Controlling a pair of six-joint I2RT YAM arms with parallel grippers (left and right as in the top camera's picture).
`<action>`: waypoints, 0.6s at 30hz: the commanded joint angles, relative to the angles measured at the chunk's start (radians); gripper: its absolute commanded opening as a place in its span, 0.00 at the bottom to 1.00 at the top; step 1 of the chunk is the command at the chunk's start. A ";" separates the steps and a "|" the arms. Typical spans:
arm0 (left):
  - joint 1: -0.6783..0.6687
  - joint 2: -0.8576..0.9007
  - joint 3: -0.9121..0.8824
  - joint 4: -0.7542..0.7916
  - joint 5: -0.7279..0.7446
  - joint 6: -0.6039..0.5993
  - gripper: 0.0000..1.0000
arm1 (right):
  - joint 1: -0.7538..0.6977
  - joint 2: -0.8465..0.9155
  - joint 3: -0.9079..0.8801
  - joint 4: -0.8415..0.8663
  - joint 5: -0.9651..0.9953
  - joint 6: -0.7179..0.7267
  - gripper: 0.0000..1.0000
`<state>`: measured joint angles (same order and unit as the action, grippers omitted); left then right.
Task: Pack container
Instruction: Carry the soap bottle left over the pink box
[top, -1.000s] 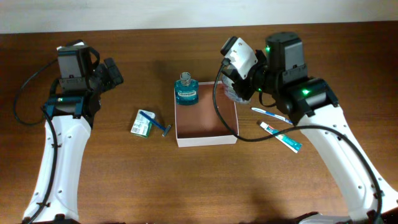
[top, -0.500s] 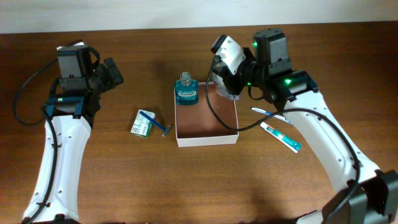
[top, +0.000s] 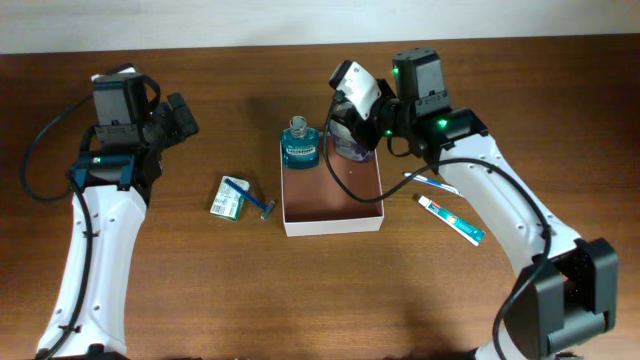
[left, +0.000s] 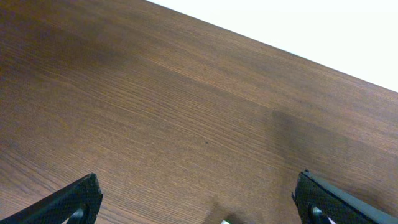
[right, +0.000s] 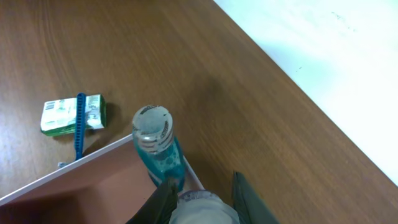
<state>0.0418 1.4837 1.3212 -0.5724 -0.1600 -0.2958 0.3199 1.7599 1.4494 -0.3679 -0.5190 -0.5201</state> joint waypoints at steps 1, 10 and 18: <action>0.005 -0.001 0.013 0.003 0.003 0.002 0.99 | 0.008 0.014 0.039 0.036 -0.042 -0.004 0.22; 0.005 -0.001 0.013 0.003 0.003 0.002 0.99 | 0.008 0.039 0.039 0.092 -0.055 -0.004 0.22; 0.005 -0.001 0.013 0.003 0.003 0.002 0.99 | 0.008 0.082 0.039 0.105 -0.092 -0.005 0.27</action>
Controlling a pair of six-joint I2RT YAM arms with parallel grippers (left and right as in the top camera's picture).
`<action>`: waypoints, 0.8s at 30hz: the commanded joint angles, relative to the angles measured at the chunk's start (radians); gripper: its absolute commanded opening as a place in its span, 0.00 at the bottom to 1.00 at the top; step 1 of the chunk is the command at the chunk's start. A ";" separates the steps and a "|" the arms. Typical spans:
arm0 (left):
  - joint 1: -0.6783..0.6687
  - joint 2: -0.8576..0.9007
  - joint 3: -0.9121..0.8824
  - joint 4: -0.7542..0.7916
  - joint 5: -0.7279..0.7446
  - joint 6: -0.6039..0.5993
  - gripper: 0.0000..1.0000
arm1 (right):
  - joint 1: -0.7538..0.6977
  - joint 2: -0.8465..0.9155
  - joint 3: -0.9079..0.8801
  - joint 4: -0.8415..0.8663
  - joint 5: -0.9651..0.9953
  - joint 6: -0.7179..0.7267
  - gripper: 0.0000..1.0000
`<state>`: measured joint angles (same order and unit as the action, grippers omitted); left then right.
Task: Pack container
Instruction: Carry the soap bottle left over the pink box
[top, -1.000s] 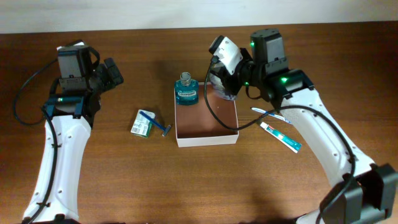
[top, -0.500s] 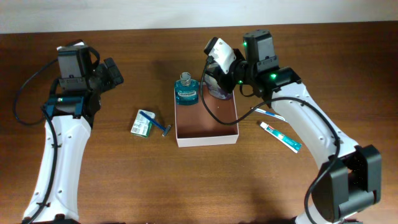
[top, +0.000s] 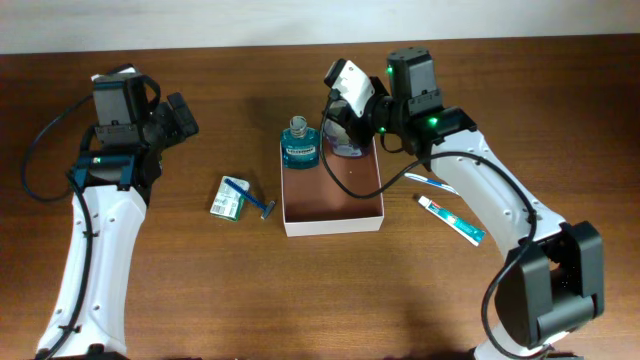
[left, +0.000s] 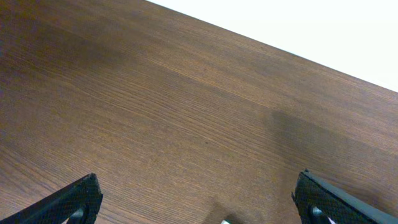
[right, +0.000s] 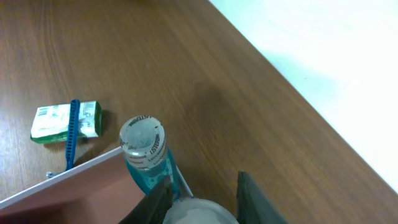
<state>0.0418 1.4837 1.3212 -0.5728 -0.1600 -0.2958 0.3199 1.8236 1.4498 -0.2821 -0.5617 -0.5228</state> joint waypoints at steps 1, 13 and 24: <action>0.005 -0.001 0.013 0.003 0.003 0.002 0.99 | 0.008 0.026 0.039 0.019 -0.048 -0.002 0.27; 0.005 -0.001 0.013 0.003 0.003 0.002 0.99 | 0.008 0.063 0.039 0.037 -0.047 -0.002 0.27; 0.005 -0.001 0.013 0.003 0.003 0.002 0.99 | 0.006 0.068 0.039 0.032 -0.021 -0.021 0.27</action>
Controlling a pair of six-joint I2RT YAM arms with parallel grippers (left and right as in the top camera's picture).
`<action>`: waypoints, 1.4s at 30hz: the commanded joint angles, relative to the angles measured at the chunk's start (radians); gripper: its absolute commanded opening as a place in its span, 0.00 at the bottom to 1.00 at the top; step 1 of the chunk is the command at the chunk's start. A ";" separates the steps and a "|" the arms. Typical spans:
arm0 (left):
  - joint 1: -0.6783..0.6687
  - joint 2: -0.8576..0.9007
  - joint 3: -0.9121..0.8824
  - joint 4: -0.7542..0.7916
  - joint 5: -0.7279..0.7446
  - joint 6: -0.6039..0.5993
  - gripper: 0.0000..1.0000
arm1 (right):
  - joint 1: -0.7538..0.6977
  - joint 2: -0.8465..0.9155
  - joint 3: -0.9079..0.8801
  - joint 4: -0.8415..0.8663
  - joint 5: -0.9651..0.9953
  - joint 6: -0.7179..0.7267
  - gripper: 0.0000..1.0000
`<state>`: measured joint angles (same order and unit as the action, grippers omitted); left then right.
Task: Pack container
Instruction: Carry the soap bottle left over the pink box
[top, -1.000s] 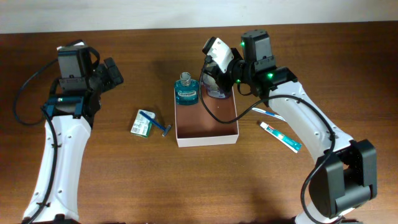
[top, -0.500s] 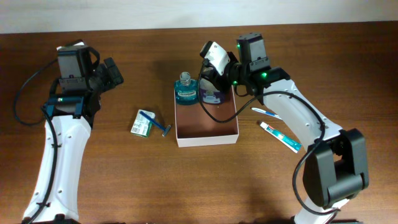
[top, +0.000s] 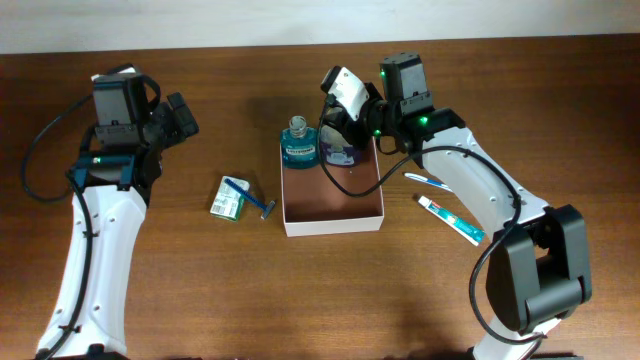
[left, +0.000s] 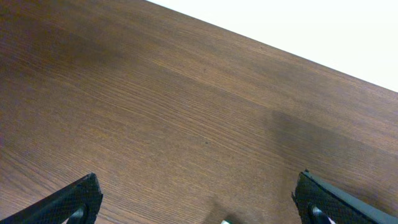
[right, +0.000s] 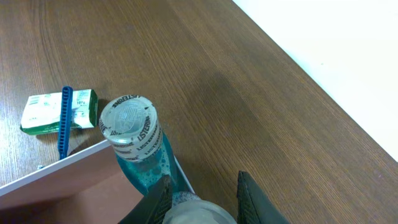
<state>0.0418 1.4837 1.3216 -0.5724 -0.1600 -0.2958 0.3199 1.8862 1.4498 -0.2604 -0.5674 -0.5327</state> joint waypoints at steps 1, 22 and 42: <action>0.005 -0.001 0.012 0.003 0.003 0.002 0.99 | 0.006 0.006 0.039 0.010 -0.015 -0.011 0.27; 0.005 -0.001 0.012 0.002 0.003 0.002 0.99 | 0.006 0.006 0.039 -0.016 0.056 -0.014 0.61; 0.005 -0.001 0.012 0.002 0.003 0.002 0.99 | 0.006 -0.086 0.050 -0.035 0.056 -0.010 0.79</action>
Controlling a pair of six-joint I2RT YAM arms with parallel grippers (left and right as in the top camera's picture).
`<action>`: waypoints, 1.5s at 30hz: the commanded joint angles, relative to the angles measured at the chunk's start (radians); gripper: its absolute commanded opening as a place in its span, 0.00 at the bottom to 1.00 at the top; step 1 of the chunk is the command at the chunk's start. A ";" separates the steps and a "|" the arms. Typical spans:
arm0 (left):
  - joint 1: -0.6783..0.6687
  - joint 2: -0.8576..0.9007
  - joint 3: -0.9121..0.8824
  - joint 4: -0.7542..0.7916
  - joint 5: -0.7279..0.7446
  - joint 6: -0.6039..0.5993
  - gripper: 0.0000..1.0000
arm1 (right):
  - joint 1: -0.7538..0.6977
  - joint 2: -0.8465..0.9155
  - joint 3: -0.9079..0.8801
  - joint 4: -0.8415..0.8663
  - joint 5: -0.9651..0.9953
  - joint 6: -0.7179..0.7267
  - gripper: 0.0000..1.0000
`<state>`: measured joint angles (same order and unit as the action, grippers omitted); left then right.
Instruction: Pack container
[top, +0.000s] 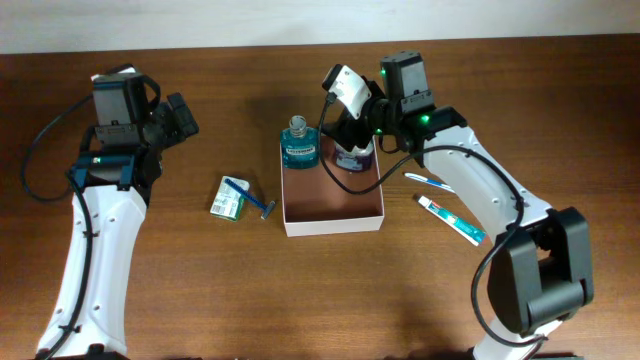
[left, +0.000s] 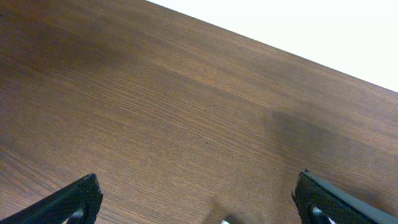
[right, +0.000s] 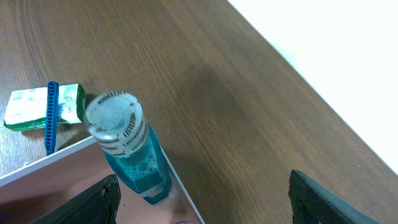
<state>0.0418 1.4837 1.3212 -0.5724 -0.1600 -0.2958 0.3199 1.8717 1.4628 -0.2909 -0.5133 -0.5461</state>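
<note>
A white box with a pinkish floor (top: 333, 228) sits mid-table. A teal mouthwash bottle (top: 299, 146) stands upright in its back left corner, and fills the right wrist view too (right: 127, 155). A purple bottle (top: 352, 156) stands in the box's back right corner. My right gripper (top: 353, 132) (right: 205, 202) hovers right over the purple bottle, open, with its fingers wide apart. The left gripper (top: 185, 115) (left: 199, 202) is open over bare wood at the far left.
A green soap box (top: 227, 200) with a blue razor (top: 252, 198) across it lies left of the box. A toothbrush (top: 432, 181) and a toothpaste tube (top: 452, 220) lie to the right. The table's back edge is close behind both grippers.
My right gripper has opened and let go of the purple bottle, which now stands in the box's back right corner. The left arm has not moved.
My right gripper held the purple bottle over the back right of the box. It then stood further left, close to the mouthwash bottle, still shut. Now the bottle stands in the box and the gripper is open. The left arm stayed still throughout.
</note>
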 joint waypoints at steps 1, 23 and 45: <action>0.005 -0.001 0.013 0.003 0.003 0.002 0.99 | 0.006 -0.085 0.037 -0.010 0.002 0.004 0.79; 0.005 -0.001 0.013 0.002 0.003 0.002 0.99 | 0.001 -0.241 0.037 -0.529 0.002 0.444 0.04; 0.005 -0.001 0.013 0.002 0.003 0.002 1.00 | 0.001 -0.205 -0.113 -0.586 0.214 0.713 0.04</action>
<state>0.0418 1.4837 1.3212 -0.5728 -0.1600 -0.2958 0.3195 1.6493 1.3731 -0.8940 -0.3645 0.0795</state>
